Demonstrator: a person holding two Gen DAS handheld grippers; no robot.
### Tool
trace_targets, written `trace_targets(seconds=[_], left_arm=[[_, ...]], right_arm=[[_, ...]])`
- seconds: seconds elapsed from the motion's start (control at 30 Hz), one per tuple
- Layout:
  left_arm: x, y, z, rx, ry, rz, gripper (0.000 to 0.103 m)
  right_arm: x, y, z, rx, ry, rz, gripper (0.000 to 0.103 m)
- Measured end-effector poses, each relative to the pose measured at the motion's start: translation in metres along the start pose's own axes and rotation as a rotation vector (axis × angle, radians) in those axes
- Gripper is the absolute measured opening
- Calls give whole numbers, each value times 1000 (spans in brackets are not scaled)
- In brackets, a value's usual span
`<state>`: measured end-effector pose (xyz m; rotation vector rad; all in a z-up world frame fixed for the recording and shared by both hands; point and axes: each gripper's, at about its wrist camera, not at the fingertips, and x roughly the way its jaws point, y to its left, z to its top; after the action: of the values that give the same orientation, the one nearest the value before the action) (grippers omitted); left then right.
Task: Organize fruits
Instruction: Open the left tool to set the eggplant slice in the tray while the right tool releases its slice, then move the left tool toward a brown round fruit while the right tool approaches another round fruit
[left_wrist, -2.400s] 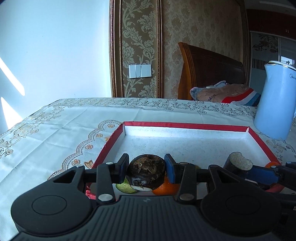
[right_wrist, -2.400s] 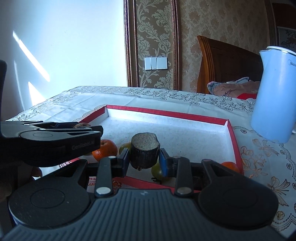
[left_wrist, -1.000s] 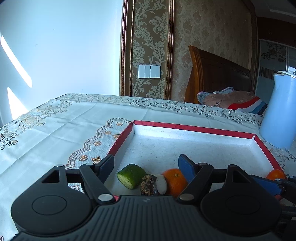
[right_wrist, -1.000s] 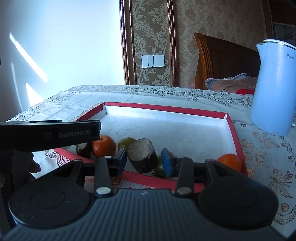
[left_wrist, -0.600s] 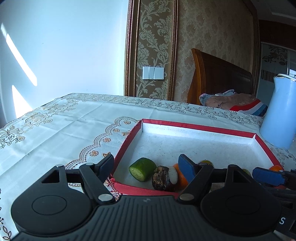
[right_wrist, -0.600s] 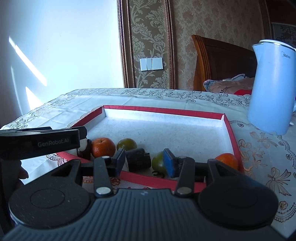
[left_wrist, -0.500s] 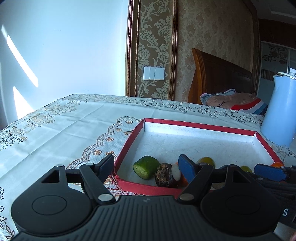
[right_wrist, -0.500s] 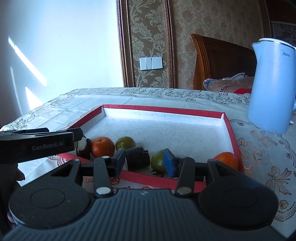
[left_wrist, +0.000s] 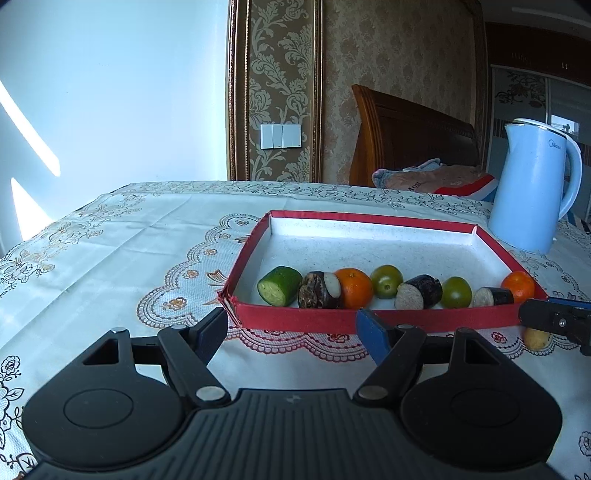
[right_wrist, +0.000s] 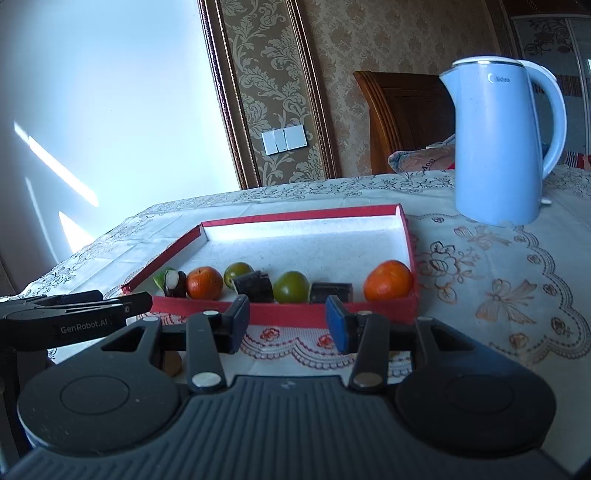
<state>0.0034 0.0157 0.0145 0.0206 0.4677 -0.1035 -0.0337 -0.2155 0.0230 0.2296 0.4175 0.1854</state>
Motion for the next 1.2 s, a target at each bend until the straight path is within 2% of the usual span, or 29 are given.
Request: trace_targets(seconds=[0.2,0.3,0.6,0.8,0.9,1.2], left_arm=[[-6,-14,-11,48,14,-18,76],[-6,-18,-13,49,35,-22,76],[-3,-23,-14,55,54,-13,79],[-5,-27,-15,65,50,-18,79],[-6,-27,-16,62,48,-19,80],[-12,-31,-20,68,49,-34,84]], right_arm=[[-11,-16,-18,5,58,-41,43],[-12,-18,-19,-5,64,-62,53],[-13,-17,-17,-40,55,-110,53],[-12,-16,-16,-51,59,-96,54],[-13,-16,-16,-50,52,-99,71],[-11,-16,-14,-77,60,-92,71]])
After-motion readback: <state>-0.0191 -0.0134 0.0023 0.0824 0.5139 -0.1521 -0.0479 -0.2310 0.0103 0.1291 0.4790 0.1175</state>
